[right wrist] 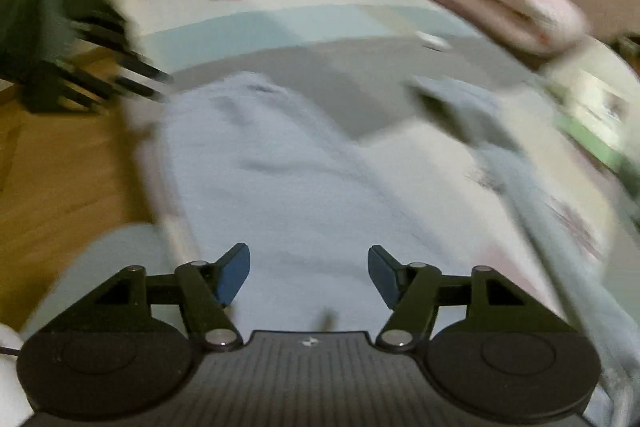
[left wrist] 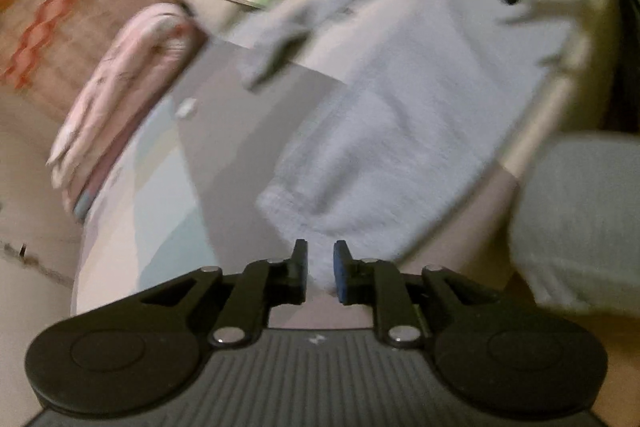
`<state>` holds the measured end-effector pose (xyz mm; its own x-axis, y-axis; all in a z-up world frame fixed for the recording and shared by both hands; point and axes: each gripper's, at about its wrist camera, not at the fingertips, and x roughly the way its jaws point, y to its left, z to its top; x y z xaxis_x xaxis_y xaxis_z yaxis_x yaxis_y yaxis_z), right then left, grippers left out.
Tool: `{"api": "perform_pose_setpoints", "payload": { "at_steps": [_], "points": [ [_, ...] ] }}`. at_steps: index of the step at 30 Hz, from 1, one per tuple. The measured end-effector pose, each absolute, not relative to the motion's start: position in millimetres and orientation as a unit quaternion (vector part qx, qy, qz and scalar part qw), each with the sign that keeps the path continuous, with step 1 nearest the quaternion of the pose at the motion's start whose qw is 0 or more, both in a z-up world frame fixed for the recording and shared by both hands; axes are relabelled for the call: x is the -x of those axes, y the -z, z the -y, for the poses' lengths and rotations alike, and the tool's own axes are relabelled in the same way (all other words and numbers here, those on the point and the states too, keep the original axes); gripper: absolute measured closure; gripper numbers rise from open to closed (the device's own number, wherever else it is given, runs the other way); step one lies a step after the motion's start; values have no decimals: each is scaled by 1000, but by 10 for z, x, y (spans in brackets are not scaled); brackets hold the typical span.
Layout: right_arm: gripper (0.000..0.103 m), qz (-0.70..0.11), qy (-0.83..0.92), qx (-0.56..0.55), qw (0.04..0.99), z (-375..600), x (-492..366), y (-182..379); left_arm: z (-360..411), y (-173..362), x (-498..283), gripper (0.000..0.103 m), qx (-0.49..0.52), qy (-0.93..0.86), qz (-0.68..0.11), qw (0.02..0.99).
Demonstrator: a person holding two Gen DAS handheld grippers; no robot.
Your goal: Fold clothes
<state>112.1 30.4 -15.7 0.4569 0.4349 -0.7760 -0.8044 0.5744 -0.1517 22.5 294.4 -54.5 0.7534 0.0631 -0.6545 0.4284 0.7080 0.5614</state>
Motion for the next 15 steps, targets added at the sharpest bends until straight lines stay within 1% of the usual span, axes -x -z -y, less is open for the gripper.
{"api": "perform_pose_setpoints", "payload": {
  "at_steps": [1, 2, 3, 5, 8, 10, 11, 12, 13, 14, 15],
  "points": [
    [31, -368, -352, 254, 822, -124, -1198, 162, -2965, 477, -263, 78, -344, 101, -326, 875],
    [28, -382, -325, 244, 830, 45, -1270, 187, -2958, 433, -331, 71, -317, 102, -320, 887],
    [25, -396, -300, 233, 836, 207, -1334, 219, -2947, 397, -401, 66, -290, 103, -314, 898],
    [24, -423, -263, 205, 842, 481, -1418, 316, -2860, 425, -585, 65, -249, 121, -314, 908],
    [23, -458, -228, 154, 845, 782, -1529, 517, -2676, 602, -865, 65, -210, 150, -327, 909],
    [21, -472, -218, 137, 843, 867, -1567, 660, -2599, 761, -1035, 65, -187, 156, -349, 905],
    [18, -479, -214, 130, 842, 893, -1577, 736, -2609, 833, -1103, 65, -172, 154, -362, 903],
    [11, -484, -213, 125, 840, 896, -1570, 811, -2625, 902, -1166, 65, -157, 151, -374, 902],
    [4, -486, -212, 123, 839, 904, -1572, 869, -2670, 960, -1200, 62, -143, 142, -384, 901],
    [0, -487, -210, 122, 839, 917, -1562, 910, -2722, 1012, -1232, 61, -128, 134, -393, 901],
    [0, -485, -210, 118, 841, 927, -1535, 931, -2811, 1031, -1238, 60, -110, 126, -393, 904]
  ]
}}
